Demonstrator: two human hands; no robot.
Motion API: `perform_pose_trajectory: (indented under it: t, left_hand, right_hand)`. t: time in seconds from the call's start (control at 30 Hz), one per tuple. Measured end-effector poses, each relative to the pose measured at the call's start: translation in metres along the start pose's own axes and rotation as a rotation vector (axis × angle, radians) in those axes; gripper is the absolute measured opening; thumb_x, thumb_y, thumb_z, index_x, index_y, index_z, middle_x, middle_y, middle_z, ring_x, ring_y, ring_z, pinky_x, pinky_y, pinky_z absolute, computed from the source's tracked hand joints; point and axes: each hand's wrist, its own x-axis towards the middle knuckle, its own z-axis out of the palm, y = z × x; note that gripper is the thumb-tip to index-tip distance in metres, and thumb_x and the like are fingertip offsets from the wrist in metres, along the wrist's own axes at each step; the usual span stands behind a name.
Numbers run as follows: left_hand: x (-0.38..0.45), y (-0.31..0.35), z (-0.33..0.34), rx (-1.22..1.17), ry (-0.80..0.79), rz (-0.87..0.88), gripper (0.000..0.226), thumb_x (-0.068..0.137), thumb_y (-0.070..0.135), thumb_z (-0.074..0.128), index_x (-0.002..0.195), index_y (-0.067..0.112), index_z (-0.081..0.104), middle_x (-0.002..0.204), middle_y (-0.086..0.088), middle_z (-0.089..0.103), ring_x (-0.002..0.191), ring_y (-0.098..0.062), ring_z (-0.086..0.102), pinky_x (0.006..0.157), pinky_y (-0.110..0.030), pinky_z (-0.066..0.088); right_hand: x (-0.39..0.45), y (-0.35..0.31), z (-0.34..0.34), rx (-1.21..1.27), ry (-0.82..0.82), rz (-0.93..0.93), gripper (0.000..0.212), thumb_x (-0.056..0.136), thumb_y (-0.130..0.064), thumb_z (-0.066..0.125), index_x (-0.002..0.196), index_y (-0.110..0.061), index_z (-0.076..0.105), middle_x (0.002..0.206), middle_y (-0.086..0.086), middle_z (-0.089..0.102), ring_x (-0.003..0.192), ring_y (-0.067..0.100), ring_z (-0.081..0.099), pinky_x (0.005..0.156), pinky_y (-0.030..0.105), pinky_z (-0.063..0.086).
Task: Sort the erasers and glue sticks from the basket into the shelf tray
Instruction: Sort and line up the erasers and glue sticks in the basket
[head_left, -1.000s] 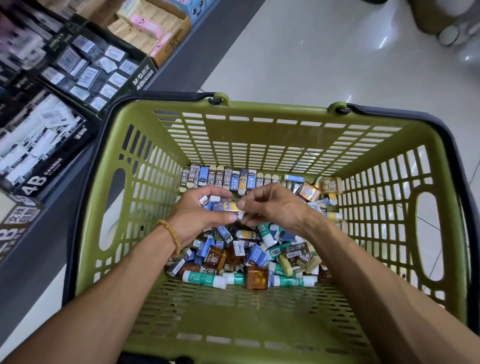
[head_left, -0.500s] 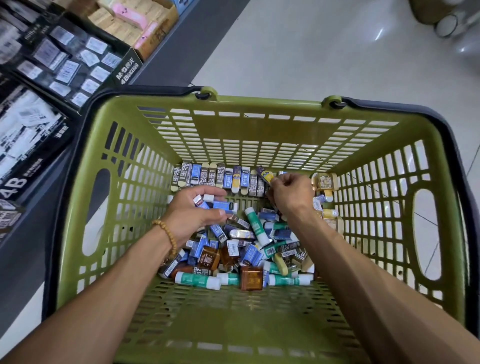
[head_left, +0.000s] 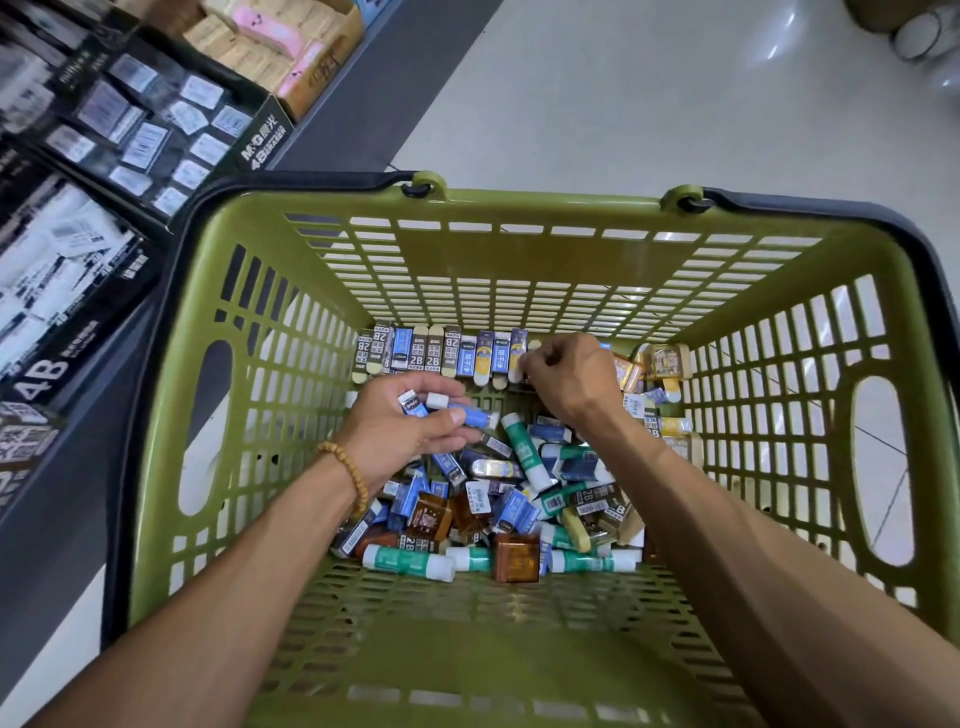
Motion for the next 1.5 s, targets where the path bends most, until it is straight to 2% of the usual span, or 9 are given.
perform_pose_trajectory:
  t: [0.13,0.27,0.43,0.63,0.83,1.0,1.13,1.33,1.5]
  left_hand:
    - [0.0,0.002,0.003,-0.034,0.023,0.019,0.02,0.081,-0.011,0.066,0.096,0.002,0.067,0.099,-0.015,0.073,0.078,-0.032,0.073,0.06,-0.02,0.059]
    - [-0.002,0.003,0.007,0.002,-0.001,0.04,0.02,0.082,-0.011,0.065,0.096,0.003,0.067,0.1,-0.016,0.072,0.078,-0.031,0.074,0.06,-0.021,0.059]
    - [-0.003,0.005,0.013,0.063,-0.042,-0.005,0.014,0.091,0.005,0.061,0.104,0.006,0.064,0.112,-0.017,0.068,0.076,-0.031,0.074,0.057,-0.022,0.059]
    - [0.0,0.0,0.014,0.33,-0.012,0.007,0.049,0.092,0.024,0.061,0.133,0.003,0.045,0.119,0.004,0.05,0.061,-0.024,0.071,0.043,-0.021,0.049]
    - [0.002,0.002,0.007,0.209,0.091,-0.02,0.048,0.074,0.023,0.074,0.114,-0.001,0.063,0.089,-0.006,0.068,0.055,-0.017,0.064,0.05,-0.021,0.052]
    - [0.0,0.004,0.007,0.037,0.095,-0.033,0.015,0.081,0.01,0.072,0.093,0.006,0.064,0.08,-0.012,0.065,0.059,-0.017,0.063,0.053,-0.019,0.054]
    - [0.0,0.005,0.011,-0.015,0.058,-0.044,0.025,0.087,0.005,0.067,0.11,-0.001,0.059,0.081,-0.016,0.064,0.062,-0.018,0.066,0.057,-0.023,0.058]
    - [0.0,0.004,0.019,-0.021,0.012,-0.037,0.02,0.092,0.004,0.061,0.11,-0.003,0.059,0.081,-0.017,0.067,0.063,-0.018,0.067,0.057,-0.023,0.057]
    - [-0.004,0.007,0.02,-0.068,-0.05,-0.063,0.028,0.09,-0.012,0.05,0.113,-0.001,0.059,0.1,-0.02,0.065,0.088,-0.026,0.071,0.077,-0.031,0.06]
  right_hand:
    - [-0.028,-0.013,-0.015,0.261,-0.331,0.001,0.031,0.096,-0.033,0.063,0.076,-0.009,0.071,0.068,0.007,0.07,0.062,0.016,0.062,0.059,0.03,0.053]
    - [-0.039,-0.011,-0.018,0.423,-0.608,0.058,0.013,0.093,-0.014,0.068,0.09,-0.003,0.073,0.066,0.003,0.07,0.059,0.012,0.063,0.058,0.022,0.055]
    - [-0.032,-0.002,-0.029,0.361,-0.314,0.138,0.007,0.092,-0.011,0.069,0.092,-0.005,0.073,0.083,0.015,0.071,0.065,0.015,0.061,0.062,0.029,0.056]
    - [-0.012,0.012,-0.022,0.264,0.064,0.211,0.01,0.088,-0.008,0.068,0.079,-0.004,0.071,0.083,0.012,0.073,0.079,0.027,0.07,0.08,0.047,0.06]
    - [0.001,0.007,-0.004,0.19,0.071,0.186,0.02,0.085,-0.005,0.072,0.066,-0.007,0.069,0.073,0.011,0.073,0.075,0.026,0.072,0.075,0.042,0.061]
    - [0.009,0.007,0.0,0.114,0.049,0.158,0.017,0.087,-0.006,0.07,0.071,-0.001,0.073,0.071,0.011,0.073,0.057,0.016,0.061,0.06,0.03,0.055]
    - [-0.002,-0.001,-0.006,0.048,0.084,0.038,0.024,0.09,-0.016,0.064,0.069,-0.007,0.068,0.071,0.007,0.071,0.061,0.018,0.063,0.061,0.034,0.058]
    - [-0.043,-0.013,-0.019,0.318,-0.439,-0.099,0.013,0.092,-0.016,0.07,0.089,-0.005,0.074,0.07,0.007,0.063,0.06,0.015,0.052,0.054,0.023,0.045]
    - [-0.039,0.0,-0.033,0.272,-0.286,0.061,0.015,0.092,-0.018,0.069,0.079,-0.012,0.072,0.067,0.0,0.066,0.058,0.013,0.055,0.053,0.023,0.046]
